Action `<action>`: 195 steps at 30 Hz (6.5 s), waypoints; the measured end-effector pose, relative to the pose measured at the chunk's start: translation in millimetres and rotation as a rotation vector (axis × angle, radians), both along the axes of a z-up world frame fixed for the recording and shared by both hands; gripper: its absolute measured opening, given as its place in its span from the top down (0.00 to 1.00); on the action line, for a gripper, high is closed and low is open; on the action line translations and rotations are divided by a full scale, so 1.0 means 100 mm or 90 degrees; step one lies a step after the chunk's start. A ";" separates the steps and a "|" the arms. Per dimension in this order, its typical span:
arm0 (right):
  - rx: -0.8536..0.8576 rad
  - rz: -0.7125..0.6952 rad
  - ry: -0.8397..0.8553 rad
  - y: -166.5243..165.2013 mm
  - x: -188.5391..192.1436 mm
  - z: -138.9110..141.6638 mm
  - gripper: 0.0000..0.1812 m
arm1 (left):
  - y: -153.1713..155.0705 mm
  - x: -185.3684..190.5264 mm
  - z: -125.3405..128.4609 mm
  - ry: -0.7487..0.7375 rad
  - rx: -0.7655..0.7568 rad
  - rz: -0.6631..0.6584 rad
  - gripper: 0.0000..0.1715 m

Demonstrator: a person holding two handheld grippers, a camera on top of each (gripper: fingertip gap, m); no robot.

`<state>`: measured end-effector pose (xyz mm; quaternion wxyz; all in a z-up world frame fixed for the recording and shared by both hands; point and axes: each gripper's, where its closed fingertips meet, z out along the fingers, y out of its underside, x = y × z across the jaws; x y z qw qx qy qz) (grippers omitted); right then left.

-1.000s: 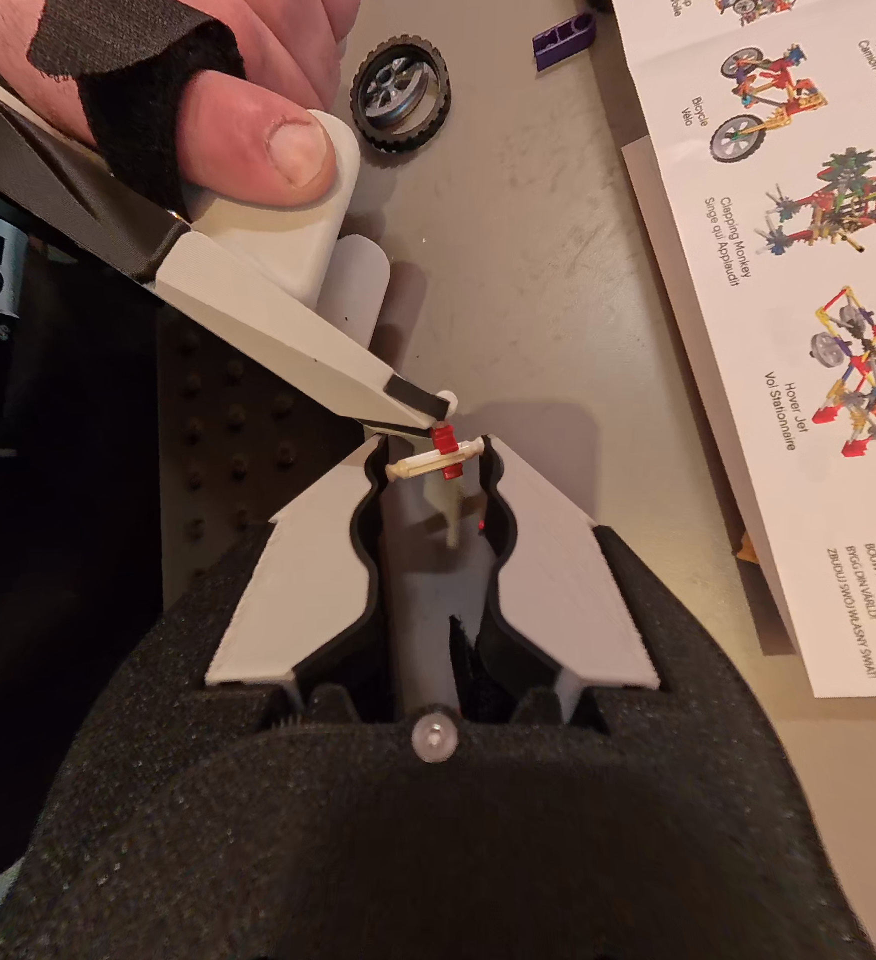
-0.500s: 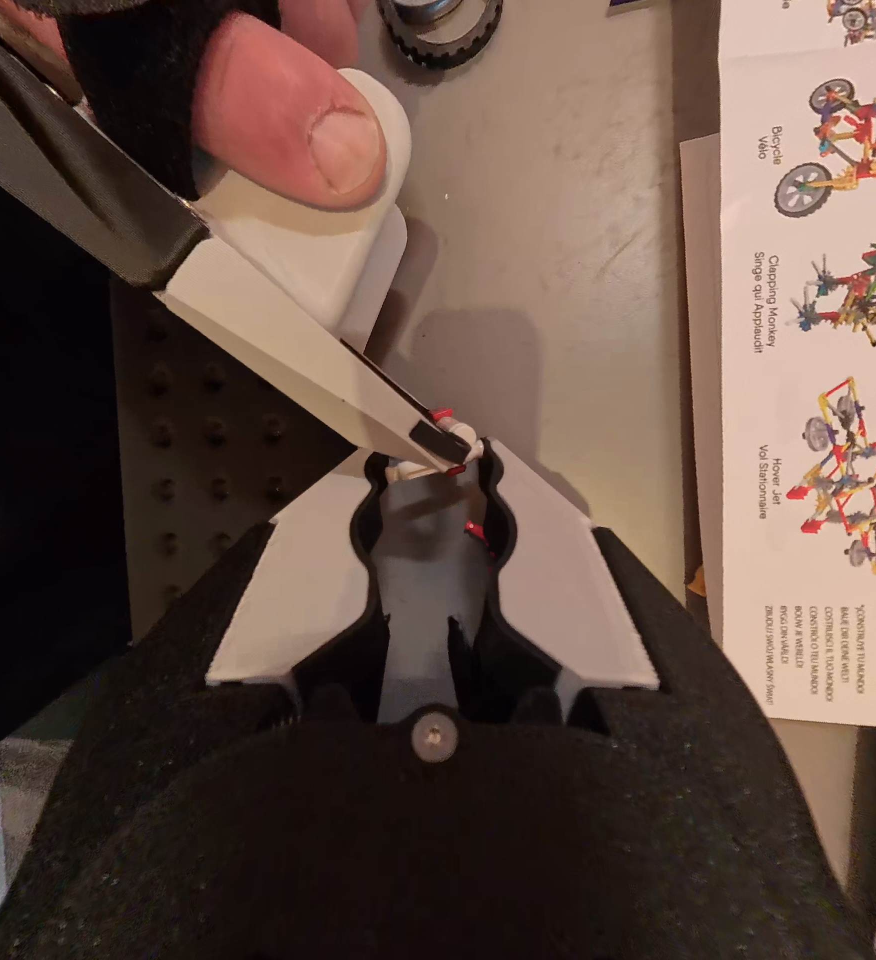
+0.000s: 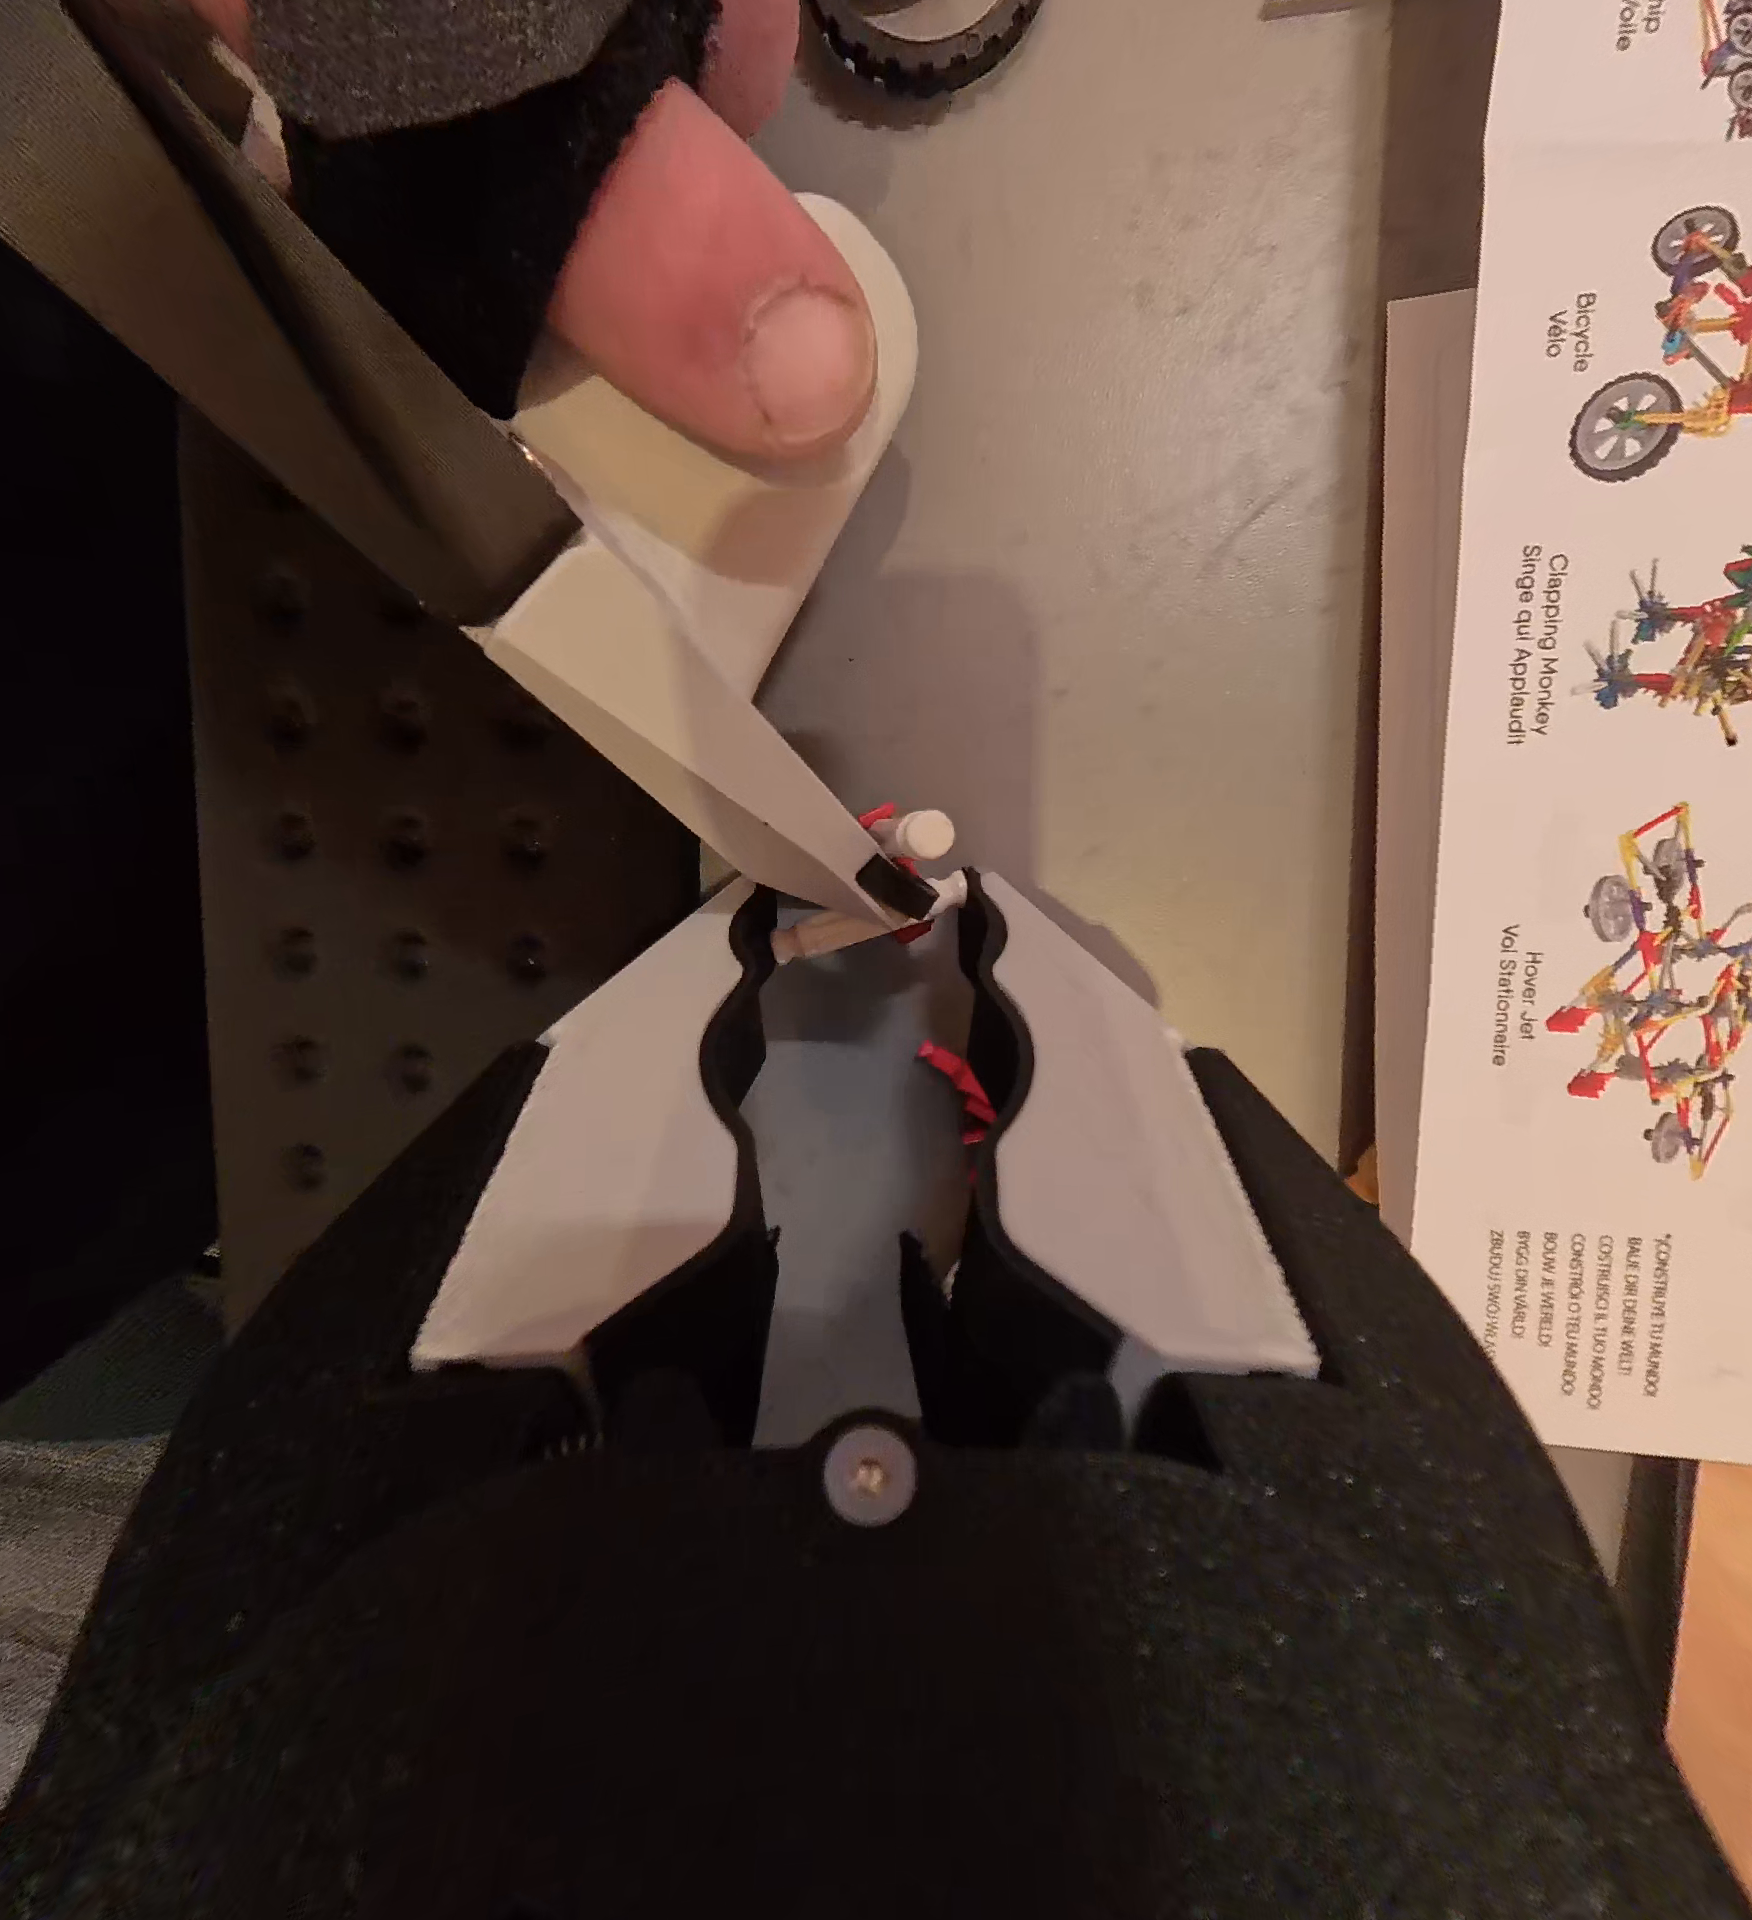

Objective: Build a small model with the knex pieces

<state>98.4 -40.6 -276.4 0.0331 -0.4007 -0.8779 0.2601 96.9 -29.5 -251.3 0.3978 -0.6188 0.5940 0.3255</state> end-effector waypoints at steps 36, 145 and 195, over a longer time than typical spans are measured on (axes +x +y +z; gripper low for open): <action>0.039 -0.009 0.136 0.19 -0.02 -0.02 0.80 | -0.11 -0.11 -0.16 -0.446 -0.332 0.200 0.81; 0.344 0.075 0.411 0.27 -0.41 0.10 0.81 | 0.04 -0.05 0.04 -0.925 -0.740 0.172 0.73; 0.241 0.040 0.407 0.29 -0.39 0.08 0.81 | 0.15 -0.26 -0.23 -0.359 -0.269 0.067 0.99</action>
